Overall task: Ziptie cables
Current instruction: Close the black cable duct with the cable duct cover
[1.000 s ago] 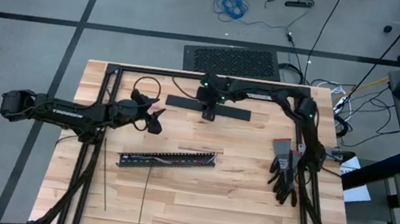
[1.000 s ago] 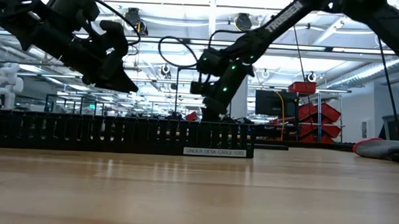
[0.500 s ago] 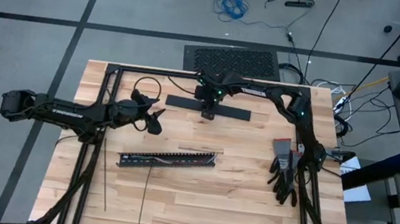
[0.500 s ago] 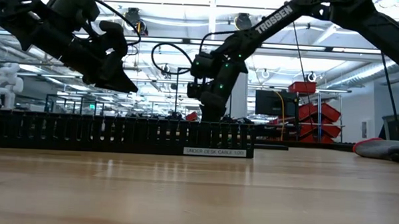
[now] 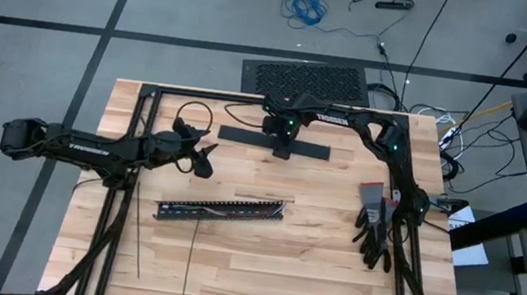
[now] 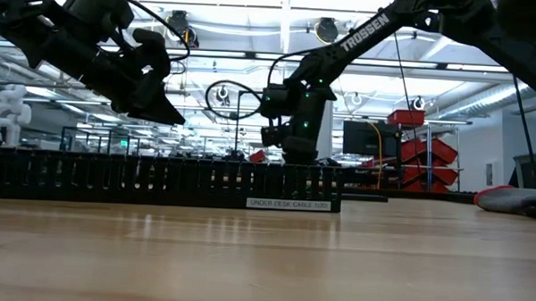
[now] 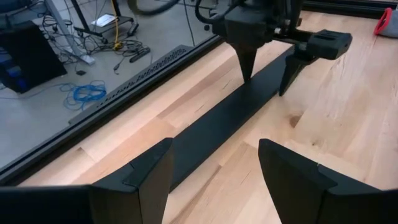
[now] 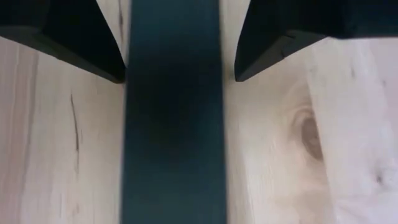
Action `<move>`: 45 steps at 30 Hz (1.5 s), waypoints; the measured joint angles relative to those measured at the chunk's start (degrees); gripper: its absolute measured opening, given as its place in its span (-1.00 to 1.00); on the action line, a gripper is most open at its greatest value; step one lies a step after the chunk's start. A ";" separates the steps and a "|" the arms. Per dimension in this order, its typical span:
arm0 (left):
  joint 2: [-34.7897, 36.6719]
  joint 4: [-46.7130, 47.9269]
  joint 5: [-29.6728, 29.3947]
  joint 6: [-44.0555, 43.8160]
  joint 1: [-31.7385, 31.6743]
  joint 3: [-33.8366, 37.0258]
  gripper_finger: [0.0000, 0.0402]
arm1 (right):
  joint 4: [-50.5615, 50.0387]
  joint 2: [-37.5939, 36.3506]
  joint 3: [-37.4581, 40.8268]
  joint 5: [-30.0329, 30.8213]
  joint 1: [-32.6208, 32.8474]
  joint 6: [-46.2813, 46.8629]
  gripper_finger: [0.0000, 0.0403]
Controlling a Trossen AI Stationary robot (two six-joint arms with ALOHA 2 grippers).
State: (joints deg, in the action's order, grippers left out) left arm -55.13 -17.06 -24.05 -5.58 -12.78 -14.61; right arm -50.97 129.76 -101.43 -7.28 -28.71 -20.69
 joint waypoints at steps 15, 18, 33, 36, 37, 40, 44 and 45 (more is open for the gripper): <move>0.00 0.12 0.03 -0.09 0.04 0.00 0.16 | -21.89 -1.30 0.18 0.07 -0.83 5.79 0.10; 0.00 0.40 0.04 -0.06 0.04 0.00 0.16 | -23.45 -4.49 0.29 0.27 -0.02 6.62 0.12; 0.01 0.78 0.04 1.42 0.05 0.00 0.16 | 5.71 -6.98 0.07 1.13 5.48 6.89 0.13; 0.00 1.37 0.04 1.42 0.07 0.00 0.16 | 3.55 -3.53 0.09 1.78 4.78 8.00 0.13; 0.00 1.37 0.04 1.42 0.04 0.00 0.16 | 2.17 -2.42 0.14 2.25 4.56 8.22 0.13; 0.00 1.39 0.09 1.44 0.06 0.00 0.16 | 0.36 -0.98 0.00 5.25 4.02 8.86 0.13; 0.00 1.43 0.17 1.48 0.04 0.00 0.16 | 0.13 -0.67 -0.04 5.64 4.02 9.58 0.13; 0.00 1.49 0.17 1.50 0.04 0.00 0.16 | 0.13 -0.82 -0.02 5.67 4.02 9.91 0.13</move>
State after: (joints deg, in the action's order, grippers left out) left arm -55.13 -15.57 -23.88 -4.08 -12.73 -14.61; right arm -50.84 128.95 -101.45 -1.61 -24.69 -10.78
